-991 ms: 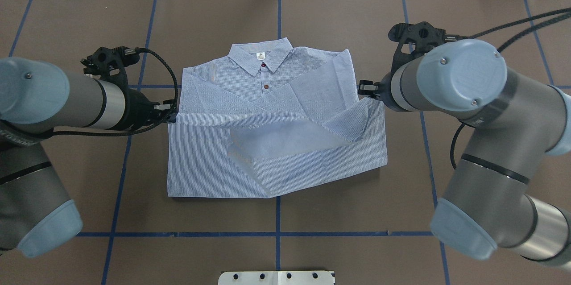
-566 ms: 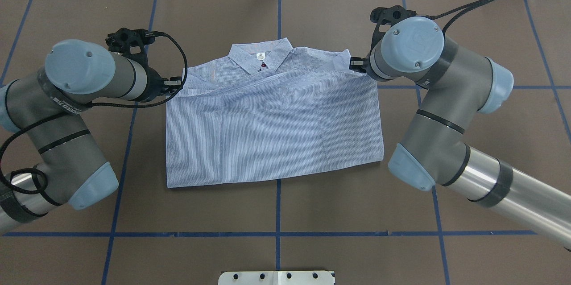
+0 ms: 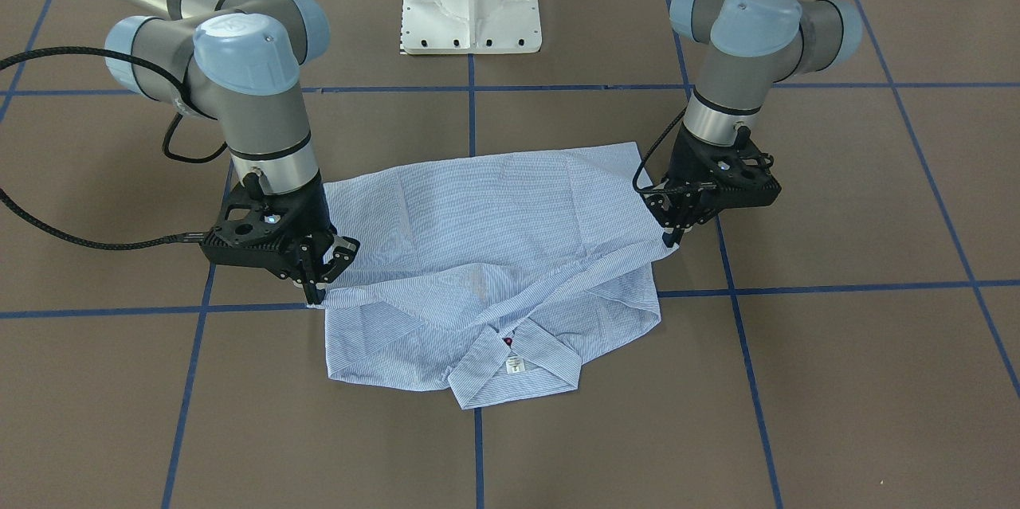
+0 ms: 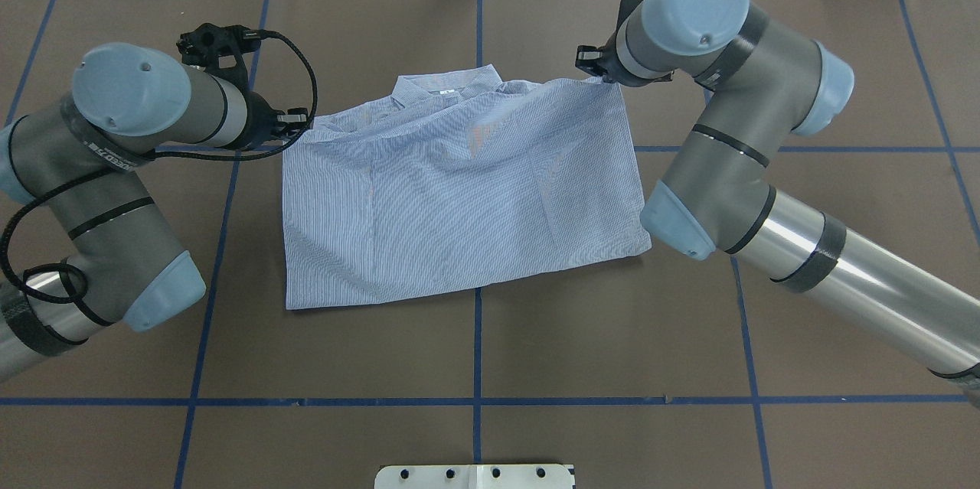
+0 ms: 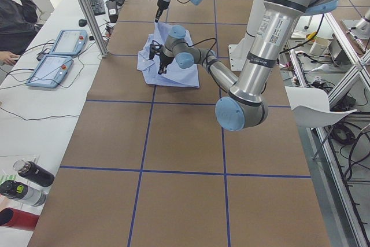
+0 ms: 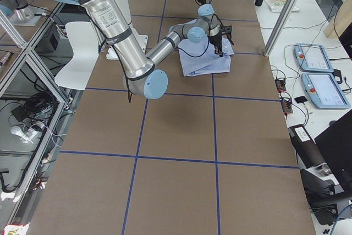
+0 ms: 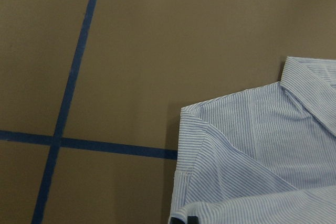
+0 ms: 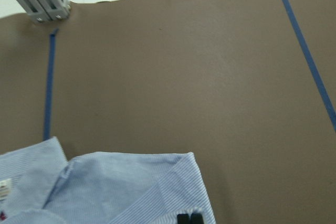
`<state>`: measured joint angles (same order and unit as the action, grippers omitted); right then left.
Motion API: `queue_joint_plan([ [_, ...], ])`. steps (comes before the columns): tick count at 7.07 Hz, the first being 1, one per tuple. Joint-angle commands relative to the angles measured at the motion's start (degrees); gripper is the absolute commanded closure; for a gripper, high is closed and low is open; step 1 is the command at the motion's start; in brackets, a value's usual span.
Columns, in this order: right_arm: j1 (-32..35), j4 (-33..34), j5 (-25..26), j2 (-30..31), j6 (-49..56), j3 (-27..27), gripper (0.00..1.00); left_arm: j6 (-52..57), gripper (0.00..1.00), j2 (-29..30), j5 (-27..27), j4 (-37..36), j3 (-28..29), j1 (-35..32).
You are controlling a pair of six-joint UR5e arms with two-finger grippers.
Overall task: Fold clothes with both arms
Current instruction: 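Release the hem near the collar and raise both grippers away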
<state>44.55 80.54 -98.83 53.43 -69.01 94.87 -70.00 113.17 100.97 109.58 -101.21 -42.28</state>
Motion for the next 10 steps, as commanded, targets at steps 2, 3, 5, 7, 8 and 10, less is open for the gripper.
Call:
queue_joint_plan([
  [2, 2.9, 1.5, -5.1, -0.3, -0.9, 10.7, 1.0, 0.0, 1.0, -0.5, 3.8, 0.3, -2.8, -2.1],
  [3, 2.8, 3.5, -5.1, -0.3, -0.9, 11.8, 1.0, 0.0, 1.0, -0.7, 4.1, 0.3, -3.1, -2.0],
  [5, 1.2, 0.0, -3.6, 2.5, 0.3, 4.6, 1.0, 0.0, 1.0, -0.8, 4.1, 0.4, -1.5, -1.5],
  [7, 1.0, -11.8, -3.2, 2.6, 1.9, -6.7, 1.0, 0.1, 1.0, -0.6, 3.9, 1.4, 0.5, -1.4],
  [8, 0.9, -12.6, -3.2, 2.5, 2.6, -9.0, 1.0, 0.2, 1.0, -0.1, 3.8, 4.9, 4.1, -1.3],
  [10, 0.6, -12.6, -3.3, 2.6, 4.7, -9.7, 1.0, 0.2, 1.0, 0.9, 3.7, 10.6, 10.2, -1.1],
])
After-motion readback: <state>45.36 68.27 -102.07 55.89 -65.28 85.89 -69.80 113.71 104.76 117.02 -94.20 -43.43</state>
